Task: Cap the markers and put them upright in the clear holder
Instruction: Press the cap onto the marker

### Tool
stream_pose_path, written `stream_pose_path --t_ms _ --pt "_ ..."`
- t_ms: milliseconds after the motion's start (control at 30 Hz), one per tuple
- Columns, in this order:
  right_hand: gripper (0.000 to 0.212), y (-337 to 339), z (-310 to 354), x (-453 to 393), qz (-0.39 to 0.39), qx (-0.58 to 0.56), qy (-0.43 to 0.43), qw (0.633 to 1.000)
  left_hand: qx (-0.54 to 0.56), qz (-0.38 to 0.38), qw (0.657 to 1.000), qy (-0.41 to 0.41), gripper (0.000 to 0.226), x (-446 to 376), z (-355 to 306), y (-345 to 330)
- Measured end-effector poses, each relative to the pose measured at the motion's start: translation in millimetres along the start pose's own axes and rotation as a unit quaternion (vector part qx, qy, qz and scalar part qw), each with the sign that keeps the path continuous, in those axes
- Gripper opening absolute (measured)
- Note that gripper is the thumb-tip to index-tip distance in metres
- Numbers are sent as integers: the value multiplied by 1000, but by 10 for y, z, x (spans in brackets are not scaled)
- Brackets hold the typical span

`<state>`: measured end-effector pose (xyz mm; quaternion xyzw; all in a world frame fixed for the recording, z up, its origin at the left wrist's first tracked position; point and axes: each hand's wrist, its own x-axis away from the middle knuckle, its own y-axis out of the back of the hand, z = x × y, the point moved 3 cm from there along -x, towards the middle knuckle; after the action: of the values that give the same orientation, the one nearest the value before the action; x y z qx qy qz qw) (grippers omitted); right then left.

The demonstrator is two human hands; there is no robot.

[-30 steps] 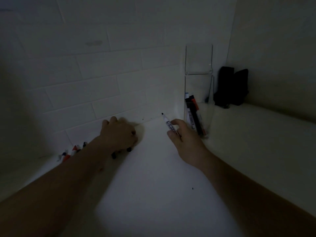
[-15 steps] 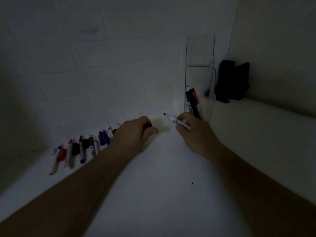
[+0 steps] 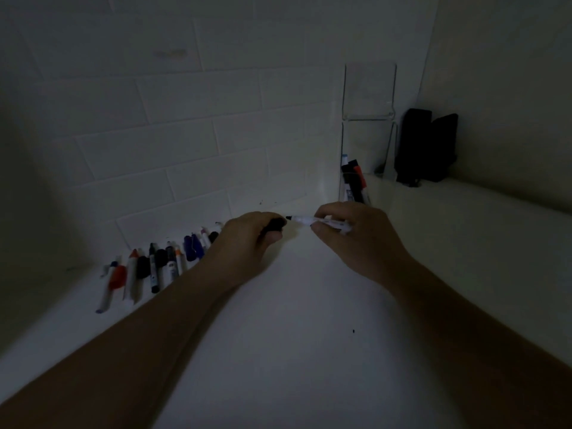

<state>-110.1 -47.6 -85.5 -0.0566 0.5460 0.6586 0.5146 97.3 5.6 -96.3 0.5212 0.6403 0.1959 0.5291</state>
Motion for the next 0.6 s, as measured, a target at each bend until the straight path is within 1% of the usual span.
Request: stream_pose_path --t_ms 100,167,233,267,300,333,367,400,433,467,533,567,600 --pt "26 -51 -54 -25 3 50 36 998 1 -20 1000 5 34 1 1 17" --pt "30 -62 -87 -17 3 49 50 998 -6 -17 1000 6 39 3 -9 13" --pt "25 -59 -82 -6 0 51 53 997 -5 -15 1000 -4 43 20 -42 6" --pt "25 -80 -87 -2 8 53 47 997 4 -17 1000 -7 44 33 -61 10" --pt "30 -92 -99 2 2 51 43 998 17 -19 1000 -6 43 47 -77 15" --pt "43 -109 -85 5 7 42 30 999 29 -20 999 -1 39 56 -92 20" --pt "67 -117 -61 9 22 14 14 1000 36 -20 999 8 32 62 -104 21" --pt "102 -105 -24 10 53 -33 -32 998 40 -21 999 18 26 63 -115 21" --pt "128 -115 -44 14 76 -52 -70 993 49 -24 998 29 20 63 -117 15" --pt "125 -107 -16 19 104 -17 -87 991 69 -31 996 43 16 63 -124 10" --pt "59 -89 -15 3 42 75 -21 996 131 -50 987 79 11 64 -122 -9" --pt "43 -70 0 -7 11 67 22 997 164 -60 980 97 10 62 -115 -17" --pt "41 -89 -63 8 -1 60 24 998 193 -66 973 112 10 60 -121 -20"
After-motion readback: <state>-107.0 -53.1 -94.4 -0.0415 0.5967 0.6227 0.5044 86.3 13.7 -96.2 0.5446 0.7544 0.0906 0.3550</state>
